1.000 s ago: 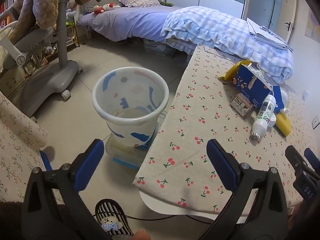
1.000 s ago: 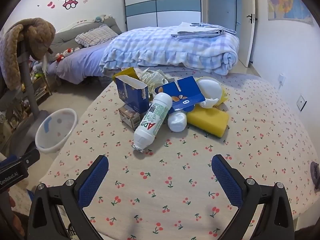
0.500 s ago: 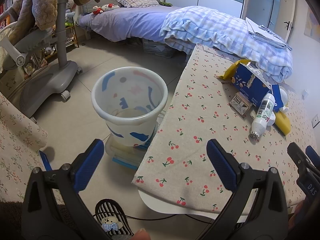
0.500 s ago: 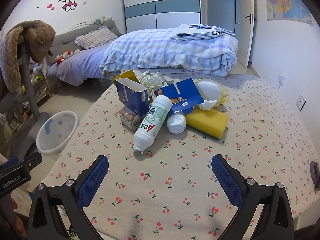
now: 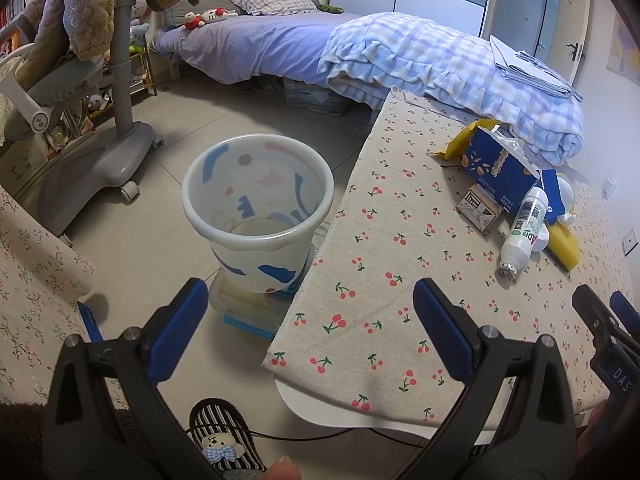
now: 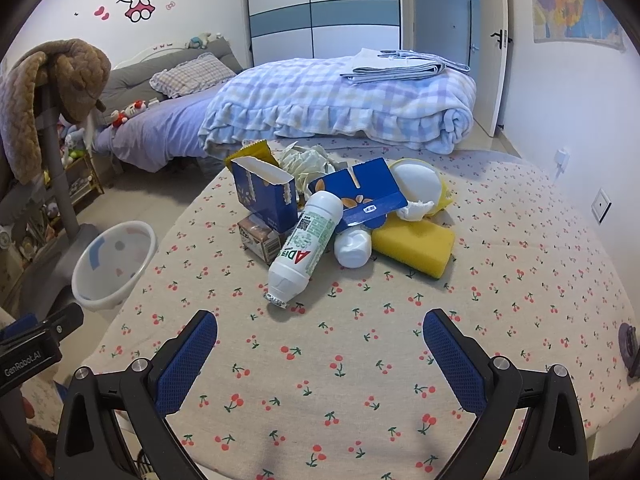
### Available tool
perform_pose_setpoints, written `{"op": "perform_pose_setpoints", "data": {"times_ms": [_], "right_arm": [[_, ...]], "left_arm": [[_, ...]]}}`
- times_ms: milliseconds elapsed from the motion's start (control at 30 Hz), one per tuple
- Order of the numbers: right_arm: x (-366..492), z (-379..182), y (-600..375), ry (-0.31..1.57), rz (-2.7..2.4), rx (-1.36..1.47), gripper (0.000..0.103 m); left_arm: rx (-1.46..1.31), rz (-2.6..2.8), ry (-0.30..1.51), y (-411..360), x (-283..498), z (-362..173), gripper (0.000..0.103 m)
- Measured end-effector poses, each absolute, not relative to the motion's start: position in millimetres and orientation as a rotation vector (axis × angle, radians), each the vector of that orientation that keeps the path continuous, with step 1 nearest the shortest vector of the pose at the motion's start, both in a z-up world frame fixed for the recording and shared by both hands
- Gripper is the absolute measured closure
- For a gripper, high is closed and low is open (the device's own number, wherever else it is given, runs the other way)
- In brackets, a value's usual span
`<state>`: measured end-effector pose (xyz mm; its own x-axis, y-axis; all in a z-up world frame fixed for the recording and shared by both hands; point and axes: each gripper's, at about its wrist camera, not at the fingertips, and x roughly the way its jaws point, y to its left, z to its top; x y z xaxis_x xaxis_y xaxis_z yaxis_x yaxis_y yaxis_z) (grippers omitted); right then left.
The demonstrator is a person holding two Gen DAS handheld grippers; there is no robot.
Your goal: Collect trash
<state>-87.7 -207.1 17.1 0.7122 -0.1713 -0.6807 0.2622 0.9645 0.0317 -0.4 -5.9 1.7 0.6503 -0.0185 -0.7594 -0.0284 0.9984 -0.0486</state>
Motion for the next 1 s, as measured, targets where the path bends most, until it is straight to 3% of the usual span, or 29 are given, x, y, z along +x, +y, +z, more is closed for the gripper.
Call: {"op": "perform_pose_setpoints", "data": {"times_ms": [1000], "right_arm": [[-88.5, 15.8, -206.2, 0.740, -0.244, 0.133, 0.000]], "left_arm": [[-0.065, -0.004, 0.862, -6.8, -0.7, 2.7, 0.001]]}}
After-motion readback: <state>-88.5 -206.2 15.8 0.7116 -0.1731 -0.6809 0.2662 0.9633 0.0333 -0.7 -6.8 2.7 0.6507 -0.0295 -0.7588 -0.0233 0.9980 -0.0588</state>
